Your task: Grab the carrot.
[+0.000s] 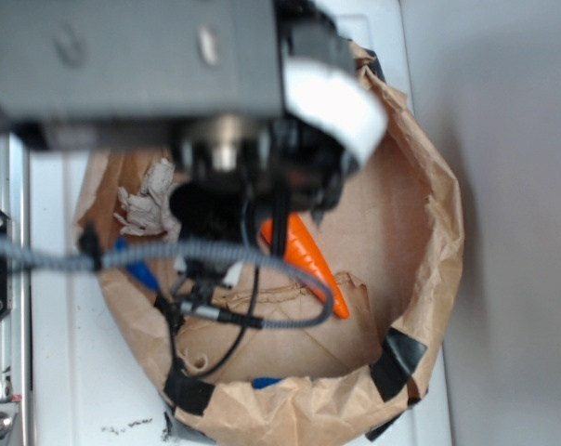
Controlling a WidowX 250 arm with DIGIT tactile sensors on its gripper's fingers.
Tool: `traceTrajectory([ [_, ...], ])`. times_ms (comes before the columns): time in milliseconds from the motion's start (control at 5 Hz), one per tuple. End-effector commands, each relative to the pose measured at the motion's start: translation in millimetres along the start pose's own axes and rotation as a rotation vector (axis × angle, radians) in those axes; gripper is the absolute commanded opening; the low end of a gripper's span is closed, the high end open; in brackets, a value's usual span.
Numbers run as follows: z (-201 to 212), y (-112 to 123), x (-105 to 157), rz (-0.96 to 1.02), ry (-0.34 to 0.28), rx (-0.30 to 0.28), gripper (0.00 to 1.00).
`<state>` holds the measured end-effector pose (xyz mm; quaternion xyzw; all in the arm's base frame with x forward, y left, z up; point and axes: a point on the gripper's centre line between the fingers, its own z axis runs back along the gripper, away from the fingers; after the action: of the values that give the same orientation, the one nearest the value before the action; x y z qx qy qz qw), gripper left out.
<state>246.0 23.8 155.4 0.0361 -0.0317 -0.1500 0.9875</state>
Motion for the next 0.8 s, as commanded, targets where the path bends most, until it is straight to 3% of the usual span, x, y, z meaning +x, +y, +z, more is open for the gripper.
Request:
traceTrajectory([
  [0, -40, 6, 11, -0.089, -0.025, -0.075, 1.00],
  [200, -50, 7, 22, -0.102, -0.005, -0.083, 1.00],
  [600, -54, 19, 11, -0.278, -0.108, -0.106, 1.00],
])
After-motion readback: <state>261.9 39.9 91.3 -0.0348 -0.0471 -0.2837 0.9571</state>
